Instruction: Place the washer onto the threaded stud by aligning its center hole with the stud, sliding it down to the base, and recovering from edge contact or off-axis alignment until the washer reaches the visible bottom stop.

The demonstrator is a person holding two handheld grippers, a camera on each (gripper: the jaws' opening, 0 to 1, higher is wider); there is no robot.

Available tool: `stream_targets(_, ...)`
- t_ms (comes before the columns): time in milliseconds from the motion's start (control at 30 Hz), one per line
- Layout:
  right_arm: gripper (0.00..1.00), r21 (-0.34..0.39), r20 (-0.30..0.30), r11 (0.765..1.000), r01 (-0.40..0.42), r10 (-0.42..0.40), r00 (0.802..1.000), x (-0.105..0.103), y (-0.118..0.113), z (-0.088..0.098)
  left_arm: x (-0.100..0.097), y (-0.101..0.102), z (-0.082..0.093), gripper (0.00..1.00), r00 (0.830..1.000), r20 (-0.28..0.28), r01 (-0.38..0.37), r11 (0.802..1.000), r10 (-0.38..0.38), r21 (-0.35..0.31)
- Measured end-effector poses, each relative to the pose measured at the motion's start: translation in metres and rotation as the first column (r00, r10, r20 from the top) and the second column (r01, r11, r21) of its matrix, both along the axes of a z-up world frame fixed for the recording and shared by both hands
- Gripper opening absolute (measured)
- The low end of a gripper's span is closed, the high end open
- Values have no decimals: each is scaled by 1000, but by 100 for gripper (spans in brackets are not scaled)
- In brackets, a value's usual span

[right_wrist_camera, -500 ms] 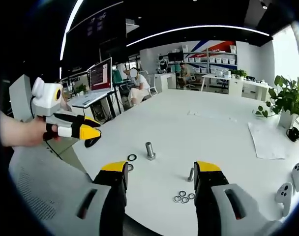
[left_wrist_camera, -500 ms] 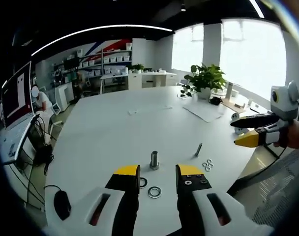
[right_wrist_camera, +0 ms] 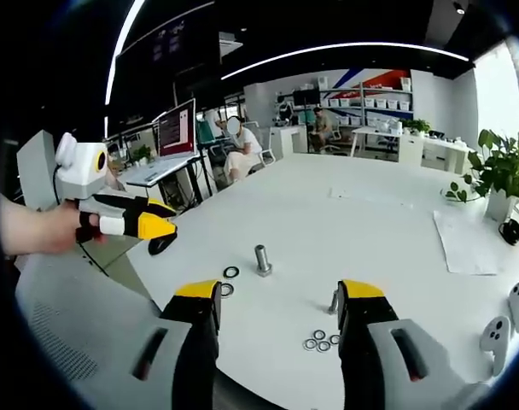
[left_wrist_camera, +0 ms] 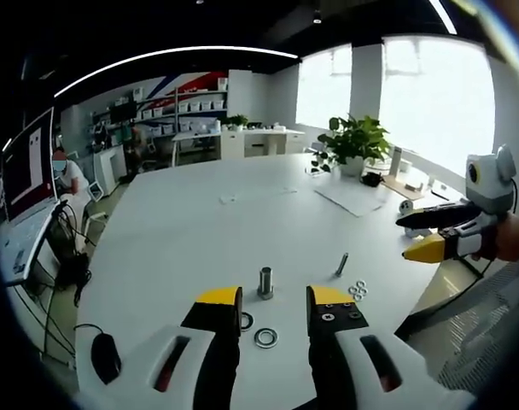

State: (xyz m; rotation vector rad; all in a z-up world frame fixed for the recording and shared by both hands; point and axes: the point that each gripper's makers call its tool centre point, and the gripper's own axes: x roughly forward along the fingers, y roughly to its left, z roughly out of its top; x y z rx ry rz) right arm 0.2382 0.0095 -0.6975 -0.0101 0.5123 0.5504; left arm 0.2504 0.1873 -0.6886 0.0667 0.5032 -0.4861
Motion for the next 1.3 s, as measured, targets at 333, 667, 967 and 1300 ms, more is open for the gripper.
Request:
stream_targets(333,61,-54,-29,996,76,-78,997,2,-19,-9,-2,-1,-7,28,999,-33,0,1000,0,-7)
stream_targets(667,62,-82,-121,994,78,-87,989,-5,-24,-31,-3,2,-13,29,998,-57,-9,1000,10,5)
stream_targets(967,64,-87,-142,994,58,-70,987,-9,-21,-37,-7,1,-27,30,994,-112,-1,1000,4,25)
stream_targets(1300,66,-85,-177,995,46,-61,982,-14,-19,-42,-11,-1,-33,30,990,-139,14,999,-7,46)
